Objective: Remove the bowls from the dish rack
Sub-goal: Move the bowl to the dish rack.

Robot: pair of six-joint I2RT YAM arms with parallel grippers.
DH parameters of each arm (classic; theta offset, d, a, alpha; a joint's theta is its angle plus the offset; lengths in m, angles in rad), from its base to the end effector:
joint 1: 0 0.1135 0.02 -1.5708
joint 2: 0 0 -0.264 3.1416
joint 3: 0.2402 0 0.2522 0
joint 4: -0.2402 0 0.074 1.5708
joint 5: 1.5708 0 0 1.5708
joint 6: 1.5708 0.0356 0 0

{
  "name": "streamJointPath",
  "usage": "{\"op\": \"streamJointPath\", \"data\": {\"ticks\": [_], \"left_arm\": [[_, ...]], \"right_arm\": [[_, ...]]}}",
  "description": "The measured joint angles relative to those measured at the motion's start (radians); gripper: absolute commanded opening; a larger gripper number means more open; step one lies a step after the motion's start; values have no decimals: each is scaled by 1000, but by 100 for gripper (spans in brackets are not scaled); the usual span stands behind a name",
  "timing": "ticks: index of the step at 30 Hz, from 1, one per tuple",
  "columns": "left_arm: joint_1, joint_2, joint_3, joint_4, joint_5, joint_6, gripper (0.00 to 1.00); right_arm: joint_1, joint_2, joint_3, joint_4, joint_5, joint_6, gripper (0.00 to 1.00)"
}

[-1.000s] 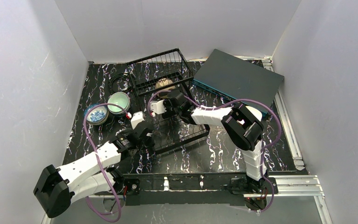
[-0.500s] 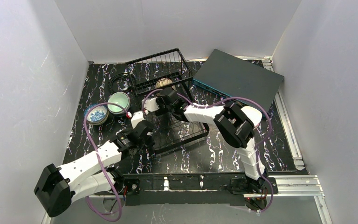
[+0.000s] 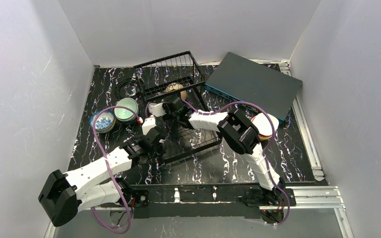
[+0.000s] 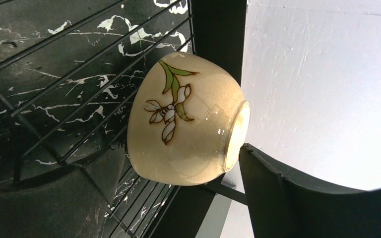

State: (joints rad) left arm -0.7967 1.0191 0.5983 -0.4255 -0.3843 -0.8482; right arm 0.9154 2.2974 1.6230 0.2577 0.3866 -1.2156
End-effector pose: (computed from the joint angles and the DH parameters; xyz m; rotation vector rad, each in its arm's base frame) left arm 0.1498 -0.1341 0.2129 -0.2345 2.3525 -0.3427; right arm 0.3288 0.4057 0.1614 -1.6141 1.1819 -0.5773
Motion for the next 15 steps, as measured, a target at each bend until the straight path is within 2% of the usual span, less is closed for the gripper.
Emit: {"op": "streamJointPath", "data": {"ticks": [8,15], "left_arm": [[-47,66,59,-72,-73,0,0],[-89,115,118,-140,-165,7,0]], "right_arm": [[4,23,30,2,38,6,98],[3,70,131,-69,60,48,99]]}}
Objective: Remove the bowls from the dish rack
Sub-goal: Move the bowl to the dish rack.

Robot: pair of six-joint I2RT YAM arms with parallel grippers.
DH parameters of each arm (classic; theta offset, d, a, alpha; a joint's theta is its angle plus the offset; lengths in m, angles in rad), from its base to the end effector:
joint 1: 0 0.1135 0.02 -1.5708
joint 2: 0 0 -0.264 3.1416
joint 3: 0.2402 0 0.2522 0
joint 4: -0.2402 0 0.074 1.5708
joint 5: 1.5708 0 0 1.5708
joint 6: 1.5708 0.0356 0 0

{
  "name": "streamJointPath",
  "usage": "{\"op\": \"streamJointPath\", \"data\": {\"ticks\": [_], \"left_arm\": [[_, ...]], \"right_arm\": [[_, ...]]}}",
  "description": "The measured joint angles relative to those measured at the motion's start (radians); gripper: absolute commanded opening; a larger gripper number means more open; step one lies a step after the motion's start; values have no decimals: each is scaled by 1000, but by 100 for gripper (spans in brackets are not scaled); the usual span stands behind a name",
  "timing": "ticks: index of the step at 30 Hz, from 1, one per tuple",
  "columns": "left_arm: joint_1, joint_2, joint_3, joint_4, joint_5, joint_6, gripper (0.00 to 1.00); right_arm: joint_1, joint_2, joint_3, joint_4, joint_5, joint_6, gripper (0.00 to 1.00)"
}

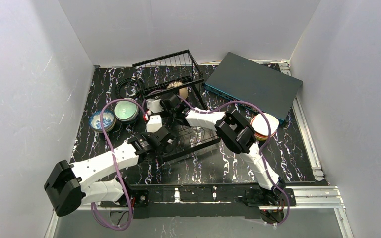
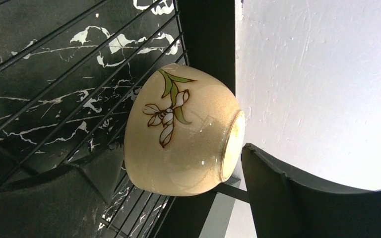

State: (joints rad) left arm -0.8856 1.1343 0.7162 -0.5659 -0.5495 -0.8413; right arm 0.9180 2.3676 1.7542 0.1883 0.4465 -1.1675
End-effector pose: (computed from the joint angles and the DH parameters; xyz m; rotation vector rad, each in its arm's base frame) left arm 0.1501 -0.1542 0.2212 -0.1483 2.3585 -0.1094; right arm 0.3404 0.4199 0.1623 -1.5648 1.2485 -0.6052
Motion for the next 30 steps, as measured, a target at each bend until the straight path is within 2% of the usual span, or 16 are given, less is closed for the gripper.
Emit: {"op": "streamJointPath", "data": {"ticks": [7,19,30], "left_arm": [[-27,2,13,-14,-21,-1,0],[-45,7,10,-55,-11,-9,0],[-46,6,11,-48,-27,-7,0]], "right_arm": [[-3,5,0,23,34,47,99],[-2,8,-134,323,177,12,98],[-1,23,-154,413,275,-5,98]]}}
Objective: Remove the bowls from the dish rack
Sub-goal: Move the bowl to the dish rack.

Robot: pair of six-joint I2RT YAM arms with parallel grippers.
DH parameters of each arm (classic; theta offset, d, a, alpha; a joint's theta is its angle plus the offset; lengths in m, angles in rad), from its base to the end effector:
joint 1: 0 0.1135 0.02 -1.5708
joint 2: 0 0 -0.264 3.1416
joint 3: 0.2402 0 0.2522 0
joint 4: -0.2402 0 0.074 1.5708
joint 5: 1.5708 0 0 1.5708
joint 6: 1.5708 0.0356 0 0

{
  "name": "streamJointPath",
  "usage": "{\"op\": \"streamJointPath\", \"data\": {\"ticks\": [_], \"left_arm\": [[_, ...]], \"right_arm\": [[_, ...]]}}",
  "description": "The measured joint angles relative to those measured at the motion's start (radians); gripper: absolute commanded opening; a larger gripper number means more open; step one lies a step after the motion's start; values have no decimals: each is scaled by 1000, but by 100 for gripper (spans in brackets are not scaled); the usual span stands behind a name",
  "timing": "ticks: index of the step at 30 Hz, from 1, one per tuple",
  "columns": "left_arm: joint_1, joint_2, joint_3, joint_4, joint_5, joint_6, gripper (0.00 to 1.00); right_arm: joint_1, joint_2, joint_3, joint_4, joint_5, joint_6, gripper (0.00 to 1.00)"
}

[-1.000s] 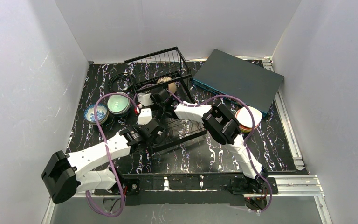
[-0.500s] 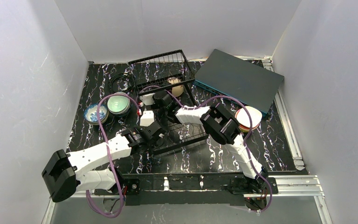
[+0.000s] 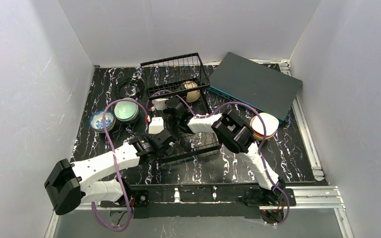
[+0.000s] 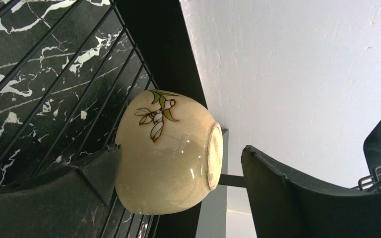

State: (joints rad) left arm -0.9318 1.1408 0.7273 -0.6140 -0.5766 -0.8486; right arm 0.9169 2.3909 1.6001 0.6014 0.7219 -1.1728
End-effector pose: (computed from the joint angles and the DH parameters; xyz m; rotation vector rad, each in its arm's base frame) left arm 0.1420 -0.1586 0.2211 -0.0968 2.3703 -0.0706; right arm 0.3392 0.4039 0.1427 -1.2056 1.3140 -0.8169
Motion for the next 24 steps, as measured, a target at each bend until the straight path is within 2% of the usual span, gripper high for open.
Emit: {"op": "streamJointPath", "data": {"ticks": [6,13,19,24], "left_arm": [[-1,0,5,0,4,0,0],[-2,0,7,-3,6,-1,0],[-3,0,14,-10,3,0,0],[-4,0,21,-16,0,0,0]], "right_arm": [[-2,-27,3,-134,18,72,98],[-12,-29,88,-337,-10,161,99],[-14,-29,116,-407,-18,199,93],[-15,-29,132,-455,-31,225,84]]}}
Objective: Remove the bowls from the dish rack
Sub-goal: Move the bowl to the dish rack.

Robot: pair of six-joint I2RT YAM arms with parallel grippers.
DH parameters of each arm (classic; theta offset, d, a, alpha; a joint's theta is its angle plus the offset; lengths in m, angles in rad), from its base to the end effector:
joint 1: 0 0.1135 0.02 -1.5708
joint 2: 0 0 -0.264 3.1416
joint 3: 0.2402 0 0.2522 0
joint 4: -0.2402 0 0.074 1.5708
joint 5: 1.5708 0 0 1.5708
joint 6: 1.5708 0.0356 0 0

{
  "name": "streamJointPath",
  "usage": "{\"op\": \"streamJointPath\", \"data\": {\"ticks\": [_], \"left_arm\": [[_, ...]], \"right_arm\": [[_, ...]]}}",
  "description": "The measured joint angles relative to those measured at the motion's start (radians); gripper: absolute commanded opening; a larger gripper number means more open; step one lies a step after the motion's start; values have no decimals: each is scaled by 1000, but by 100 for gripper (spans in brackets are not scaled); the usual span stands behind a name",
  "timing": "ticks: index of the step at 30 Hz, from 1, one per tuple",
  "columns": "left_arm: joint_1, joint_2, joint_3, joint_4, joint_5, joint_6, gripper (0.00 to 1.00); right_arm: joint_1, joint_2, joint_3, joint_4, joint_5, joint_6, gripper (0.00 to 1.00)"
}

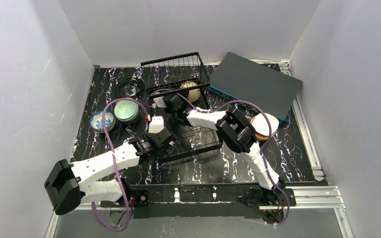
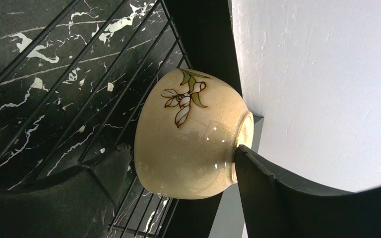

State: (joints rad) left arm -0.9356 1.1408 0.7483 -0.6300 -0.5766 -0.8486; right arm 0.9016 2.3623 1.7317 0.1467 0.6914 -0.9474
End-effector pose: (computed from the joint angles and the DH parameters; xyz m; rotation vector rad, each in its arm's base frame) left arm 0.1422 -0.1602 0.2266 -0.0940 2.3675 -0.0773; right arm 0.3471 0.4022 0.1559 -1.3111 1.5246 -0.7347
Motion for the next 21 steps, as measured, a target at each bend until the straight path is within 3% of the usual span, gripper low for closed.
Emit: {"op": "streamJointPath", "data": {"ticks": [8,21], "left_arm": [[-1,0,16,-3,-3,4,0],[-4,30,20,22,-5,4,0]], "right_arm": [[-2,-7,15,-62,-4,21,72],[15,-101,-86,-160,50,82,70]]}}
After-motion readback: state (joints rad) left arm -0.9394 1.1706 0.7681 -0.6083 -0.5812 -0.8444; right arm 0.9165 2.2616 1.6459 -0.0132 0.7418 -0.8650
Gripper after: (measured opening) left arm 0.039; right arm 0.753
